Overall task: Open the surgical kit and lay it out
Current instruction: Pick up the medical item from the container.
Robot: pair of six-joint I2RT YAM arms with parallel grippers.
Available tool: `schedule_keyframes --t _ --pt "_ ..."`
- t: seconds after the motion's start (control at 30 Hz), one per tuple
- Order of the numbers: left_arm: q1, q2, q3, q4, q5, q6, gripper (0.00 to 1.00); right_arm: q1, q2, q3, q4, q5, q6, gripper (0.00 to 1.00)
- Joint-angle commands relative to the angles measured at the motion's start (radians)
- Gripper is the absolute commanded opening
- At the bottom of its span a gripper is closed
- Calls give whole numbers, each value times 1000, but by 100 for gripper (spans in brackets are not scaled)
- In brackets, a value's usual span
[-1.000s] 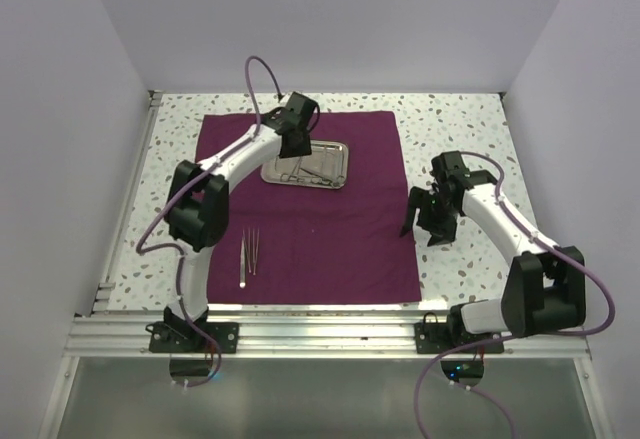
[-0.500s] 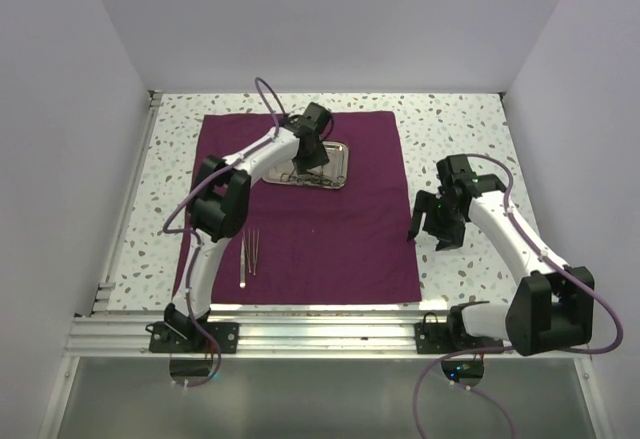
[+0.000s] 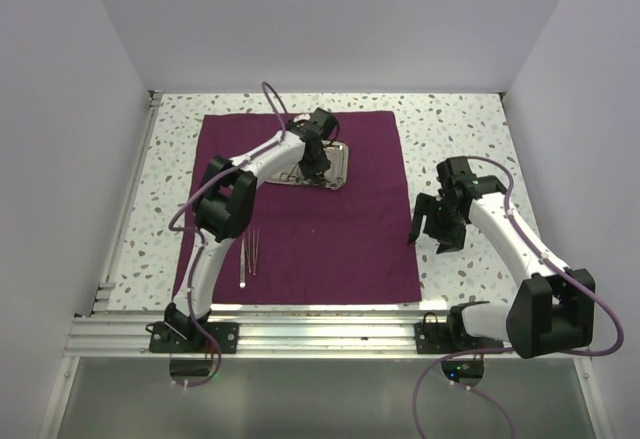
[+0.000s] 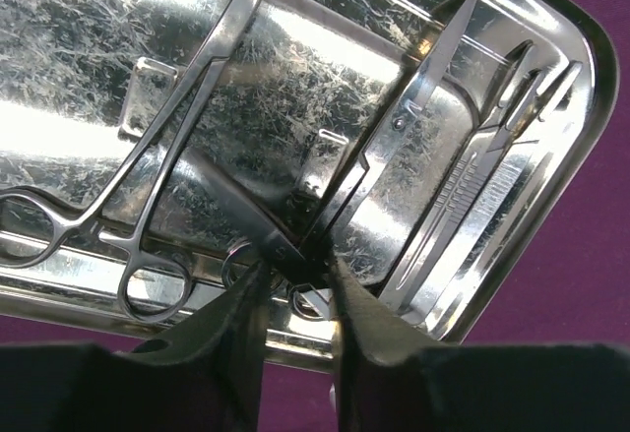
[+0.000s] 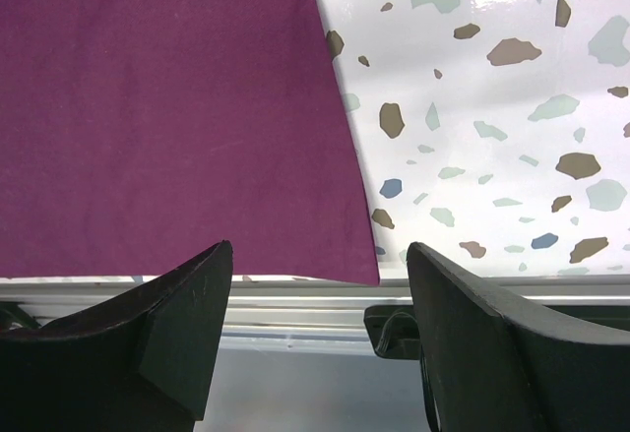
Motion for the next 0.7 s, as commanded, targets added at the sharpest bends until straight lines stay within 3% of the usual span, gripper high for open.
schedule_keyframes --t 0.0,0.17,0.67 --pt "-5 83 1 -15 -8 -13 29 1 -30 0 -22 -1 -14 75" --pt "-5 99 11 -21 7 21 0 1 -39 -2 -25 2 -15 76" --pt "3 -73 93 -9 -60 176 0 3 -58 -2 -13 -9 -14 76"
